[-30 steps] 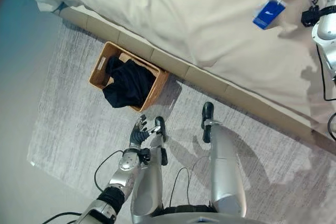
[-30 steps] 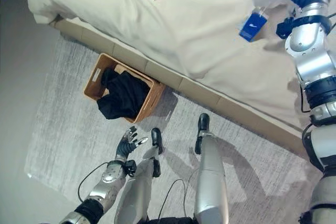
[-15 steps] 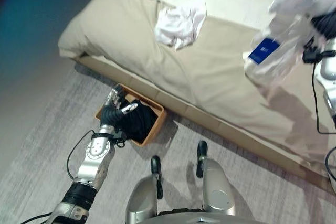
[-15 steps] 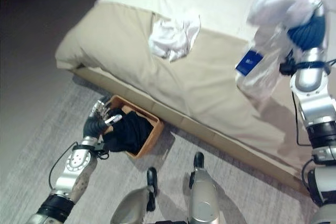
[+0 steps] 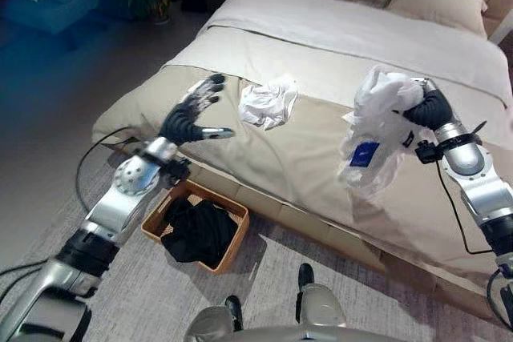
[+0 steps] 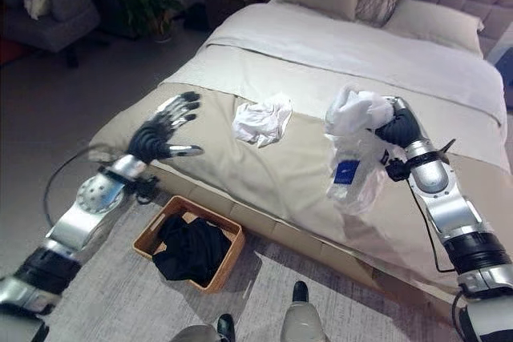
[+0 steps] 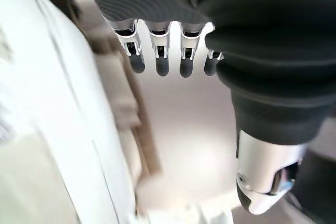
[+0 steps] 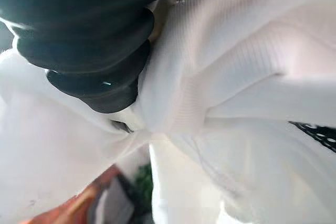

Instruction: Pick up clothes into the bucket

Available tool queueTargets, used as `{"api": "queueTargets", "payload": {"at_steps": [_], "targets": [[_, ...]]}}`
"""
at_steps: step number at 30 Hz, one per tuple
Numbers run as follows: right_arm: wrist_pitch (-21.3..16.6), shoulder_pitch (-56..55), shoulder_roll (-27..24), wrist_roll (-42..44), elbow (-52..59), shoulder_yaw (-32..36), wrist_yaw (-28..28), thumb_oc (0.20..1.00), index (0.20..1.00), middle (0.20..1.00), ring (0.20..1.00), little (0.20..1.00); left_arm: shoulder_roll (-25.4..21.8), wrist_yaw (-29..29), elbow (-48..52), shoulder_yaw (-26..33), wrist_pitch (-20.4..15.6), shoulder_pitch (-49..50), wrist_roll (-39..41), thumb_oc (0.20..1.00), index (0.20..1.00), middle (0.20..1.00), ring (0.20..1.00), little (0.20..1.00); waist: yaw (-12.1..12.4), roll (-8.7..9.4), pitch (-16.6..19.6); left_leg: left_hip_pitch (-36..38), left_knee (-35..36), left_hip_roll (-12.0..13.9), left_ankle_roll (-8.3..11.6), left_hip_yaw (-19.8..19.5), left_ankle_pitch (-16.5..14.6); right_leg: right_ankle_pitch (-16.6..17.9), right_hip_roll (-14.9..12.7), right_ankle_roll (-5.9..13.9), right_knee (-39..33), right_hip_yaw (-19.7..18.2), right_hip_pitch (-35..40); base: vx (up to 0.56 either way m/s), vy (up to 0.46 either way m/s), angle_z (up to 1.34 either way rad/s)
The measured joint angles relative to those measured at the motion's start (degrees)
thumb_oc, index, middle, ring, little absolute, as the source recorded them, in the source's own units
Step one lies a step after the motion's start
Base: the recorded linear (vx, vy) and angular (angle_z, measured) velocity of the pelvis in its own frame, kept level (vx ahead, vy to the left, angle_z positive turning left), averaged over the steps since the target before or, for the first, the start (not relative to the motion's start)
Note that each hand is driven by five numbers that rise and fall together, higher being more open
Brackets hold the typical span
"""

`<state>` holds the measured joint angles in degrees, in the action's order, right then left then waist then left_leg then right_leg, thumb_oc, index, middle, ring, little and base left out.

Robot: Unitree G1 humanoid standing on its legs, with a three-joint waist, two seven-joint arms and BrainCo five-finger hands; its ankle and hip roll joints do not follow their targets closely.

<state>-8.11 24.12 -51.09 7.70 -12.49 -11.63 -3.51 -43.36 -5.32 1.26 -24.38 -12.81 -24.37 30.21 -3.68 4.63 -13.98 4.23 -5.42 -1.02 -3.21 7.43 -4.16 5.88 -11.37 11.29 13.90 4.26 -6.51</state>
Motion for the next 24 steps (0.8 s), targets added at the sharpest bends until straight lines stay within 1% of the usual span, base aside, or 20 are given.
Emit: {"api": "queueTargets", "payload": {"at_steps": [1, 2, 3, 4, 5, 6, 8, 11, 13, 14, 17, 19, 21, 22, 24], "targets": [[0.1, 0.0, -0.2, 0.3, 1.1, 0.0, 0.3, 0.200, 0.200, 0.200, 0.200, 0.200, 0.0, -0.7, 0.0, -1.4, 0.3, -0.8, 0.4, 1.000, 1.000, 1.000, 1.000, 1.000, 0.1, -0.05, 0.4, 0.2, 0.5, 0.4, 0.24, 0.0, 0.5, -2.2, 0.6, -0.70, 1.3, 0.0, 0.3, -0.04, -0.061, -0.01], [0.0, 0.0, -0.2, 0.7, 2.3, -0.3, 0.7, 0.200, 0.200, 0.200, 0.200, 0.200, -0.2, -1.3, -0.1, -3.5, 0.8, -1.6, 1.0, 1.000, 1.000, 1.000, 1.000, 1.000, 0.2, 0.33, 1.4, -0.1, 0.7, 0.2, 0.72, -0.4, 0.8, -3.1, 1.0, -1.09, 1.0, 0.0, 0.6, -0.03, -0.090, 0.01], [0.0, 1.0, -0.3, 1.3, 4.5, -0.6, 1.4, 0.200, 0.200, 0.200, 0.200, 0.200, -0.5, -2.6, -0.2, -6.6, 1.9, -3.2, 2.3, 1.000, 1.000, 1.000, 1.000, 1.000, 0.4, 1.04, 2.5, -0.3, 1.2, 0.0, 1.92, -0.3, 1.7, -3.8, 1.4, -1.88, -3.5, 0.2, 2.8, 0.00, -0.101, -0.02], [-0.2, 1.9, -0.3, 1.6, 5.2, -1.1, 1.6, 0.200, 0.200, 0.200, 0.200, 0.200, -0.3, -3.0, -0.4, -8.1, 2.3, -3.7, 2.7, 1.000, 1.000, 1.000, 1.000, 1.000, 0.5, 1.04, 2.7, -0.1, 1.5, -0.3, 2.33, -0.6, 1.7, -3.7, 1.6, -2.37, -5.6, 0.1, 3.8, 0.03, -0.116, -0.07], [-0.2, 3.9, -0.6, 2.6, 6.4, -3.0, 2.2, 0.200, 0.200, 0.200, 0.200, 0.200, -0.3, -4.6, -0.5, -11.2, 3.4, -4.5, 4.7, 1.000, 1.000, 1.000, 1.000, 1.000, 0.0, 0.02, 3.4, 0.2, 2.6, 0.5, 3.39, -0.8, 2.4, -2.5, 2.8, -3.18, -8.7, 0.1, 5.1, 0.04, -0.133, -0.10], [-0.3, 4.7, -0.8, 3.3, 7.9, -4.3, 2.7, 0.200, 0.200, 0.200, 0.200, 0.200, -0.2, -6.1, -0.4, -13.4, 4.0, -5.0, 6.0, 1.000, 1.000, 1.000, 1.000, 1.000, 0.0, -0.52, 4.1, 0.3, 3.3, 1.1, 4.03, -0.8, 2.9, -1.9, 3.4, -3.20, -10.6, 0.1, 5.6, 0.03, -0.143, -0.08], [-0.3, 6.0, -1.2, 4.5, 10.2, -6.6, 3.5, 0.200, 0.200, 0.200, 0.200, 0.200, 0.1, -7.7, -0.4, -15.9, 5.5, -6.6, 10.3, 1.000, 1.000, 1.000, 1.000, 1.000, -0.2, -0.91, 4.6, 1.1, 4.8, 2.0, 4.74, -0.6, 3.9, -0.5, 4.3, -4.06, -13.5, 0.2, 6.9, 0.02, -0.119, -0.12], [-0.4, 7.8, -1.3, 6.0, 11.4, -8.4, 4.2, 0.200, 0.200, 0.200, 0.200, 0.200, 1.1, -8.8, -0.5, -18.2, 7.0, -9.3, 14.3, 1.000, 1.000, 1.000, 1.000, 1.000, -0.5, -1.49, 5.9, 1.1, 6.2, 2.9, 5.30, -0.9, 4.4, 0.2, 5.5, -4.59, -15.7, 0.9, 7.5, 0.01, -0.085, 0.00], [-0.4, 10.2, -1.4, 6.7, 12.2, -10.0, 4.5, 0.200, 0.200, 0.200, 0.200, 0.200, 1.7, -9.6, -0.4, -18.4, 7.6, -10.1, 16.4, 1.000, 1.000, 1.000, 1.000, 1.000, -0.8, -2.28, 6.5, 1.3, 7.1, 3.6, 5.53, -1.3, 5.2, 0.4, 6.1, -4.84, -16.5, 1.4, 7.9, 0.05, -0.092, 0.11], [-0.4, 12.6, -1.4, 7.7, 12.4, -12.2, 4.6, 0.200, 0.200, 0.200, 0.200, 0.200, 1.5, -10.0, -0.4, -19.9, 8.6, -11.4, 18.3, 1.000, 1.000, 1.000, 1.000, 1.000, -1.1, -2.69, 6.8, 1.9, 7.7, 3.9, 5.73, -1.6, 5.4, 0.7, 6.5, -5.23, -17.7, 2.0, 8.9, 0.03, -0.061, 0.11], [-0.7, 14.0, -1.3, 9.1, 15.6, -13.5, 5.1, 0.200, 0.200, 0.200, 0.200, 0.200, 2.3, -10.7, -0.4, -21.3, 9.2, -12.6, 19.1, 1.000, 1.000, 1.000, 1.000, 1.000, -1.4, -3.51, 7.8, 2.4, 8.3, 4.2, 5.94, -2.1, 5.6, 0.8, 7.2, -5.60, -18.9, 2.6, 10.0, 0.02, -0.051, 0.10], [-0.7, 14.0, -1.0, 10.5, 16.9, -13.6, 5.7, 0.200, 0.200, 0.200, 0.200, 0.200, 2.7, -10.6, -0.6, -21.7, 9.3, -12.7, 19.1, 1.000, 1.000, 1.000, 1.000, 1.000, -1.5, -3.63, 7.9, 2.8, 8.4, 4.4, 6.41, -2.3, 6.0, 1.0, 7.5, -5.87, -19.0, 2.7, 10.4, 0.01, -0.020, 0.04], [-0.8, 14.0, -0.6, 11.4, 18.2, -13.8, 6.1, 0.200, 0.200, 0.200, 0.200, 0.200, 4.4, -10.4, -1.5, -21.7, 9.3, -12.8, 19.1, 1.000, 1.000, 1.000, 1.000, 1.000, -1.4, -3.68, 7.9, 3.2, 8.8, 4.5, 6.43, -2.5, 6.0, 0.9, 7.6, -6.03, -19.0, 2.9, 10.7, 0.02, -0.029, 0.06], [-0.8, 14.0, -0.2, 12.3, 18.8, -13.8, 6.3, 0.200, 0.200, 0.200, 0.200, 0.200, 6.4, -10.2, -2.6, -21.6, 9.3, -12.8, 19.1, 1.000, 1.000, 1.000, 1.000, 1.000, -1.6, -3.68, 7.9, 3.2, 8.8, 4.7, 6.44, -2.8, 6.0, 0.8, 7.6, -6.08, -19.0, 3.2, 10.9, 0.03, -0.032, 0.09], [-0.8, 14.0, 0.6, 12.6, 19.1, -13.8, 6.5, 0.200, 0.200, 0.200, 0.200, 0.200, 8.0, -9.5, -4.1, -21.6, 9.3, -12.8, 19.1, 1.000, 1.000, 1.000, 1.000, 1.000, -1.7, -3.71, 8.0, 3.3, 8.8, 4.6, 6.44, -2.8, 6.0, 0.8, 7.5, -6.12, -19.0, 3.3, 11.0, 0.02, -0.013, 0.05]]}}
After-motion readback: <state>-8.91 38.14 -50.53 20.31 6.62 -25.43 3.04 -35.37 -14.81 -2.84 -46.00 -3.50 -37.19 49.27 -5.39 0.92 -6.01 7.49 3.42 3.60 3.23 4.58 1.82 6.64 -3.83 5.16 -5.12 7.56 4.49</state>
